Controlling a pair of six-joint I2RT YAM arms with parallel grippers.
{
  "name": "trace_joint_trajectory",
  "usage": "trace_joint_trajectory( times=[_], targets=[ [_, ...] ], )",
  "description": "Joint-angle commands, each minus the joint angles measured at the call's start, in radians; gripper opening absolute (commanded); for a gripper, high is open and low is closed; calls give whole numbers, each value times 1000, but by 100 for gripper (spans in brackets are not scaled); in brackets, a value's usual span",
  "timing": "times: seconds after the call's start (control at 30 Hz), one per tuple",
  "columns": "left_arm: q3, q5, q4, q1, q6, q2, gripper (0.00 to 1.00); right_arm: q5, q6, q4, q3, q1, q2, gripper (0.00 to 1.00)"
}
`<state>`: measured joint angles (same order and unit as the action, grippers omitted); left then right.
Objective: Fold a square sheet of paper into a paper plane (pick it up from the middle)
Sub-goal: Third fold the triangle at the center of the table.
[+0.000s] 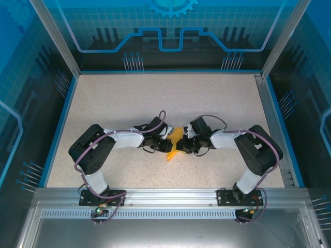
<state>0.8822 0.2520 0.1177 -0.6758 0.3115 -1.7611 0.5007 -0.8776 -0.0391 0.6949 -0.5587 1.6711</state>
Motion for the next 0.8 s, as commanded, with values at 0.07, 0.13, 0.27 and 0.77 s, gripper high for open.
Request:
trace_joint_trajectory(
  times=[0.07,0.13,0.27,0.77],
  targets=[
    [0,-1,22,4,-18,-35,13,6,-49,-68,-35,-39,-32,14],
    [1,-2,21,5,-18,-34,13,0,-58,-82,-32,-51,-19,14],
    [-3,0,19,4,-17,-34,13,-14,-70,-106,-29,-67,15,13],
    [-5,1,21,4,-20,-34,13,-47,-72,-86,-57,-86,-27,13]
  ],
)
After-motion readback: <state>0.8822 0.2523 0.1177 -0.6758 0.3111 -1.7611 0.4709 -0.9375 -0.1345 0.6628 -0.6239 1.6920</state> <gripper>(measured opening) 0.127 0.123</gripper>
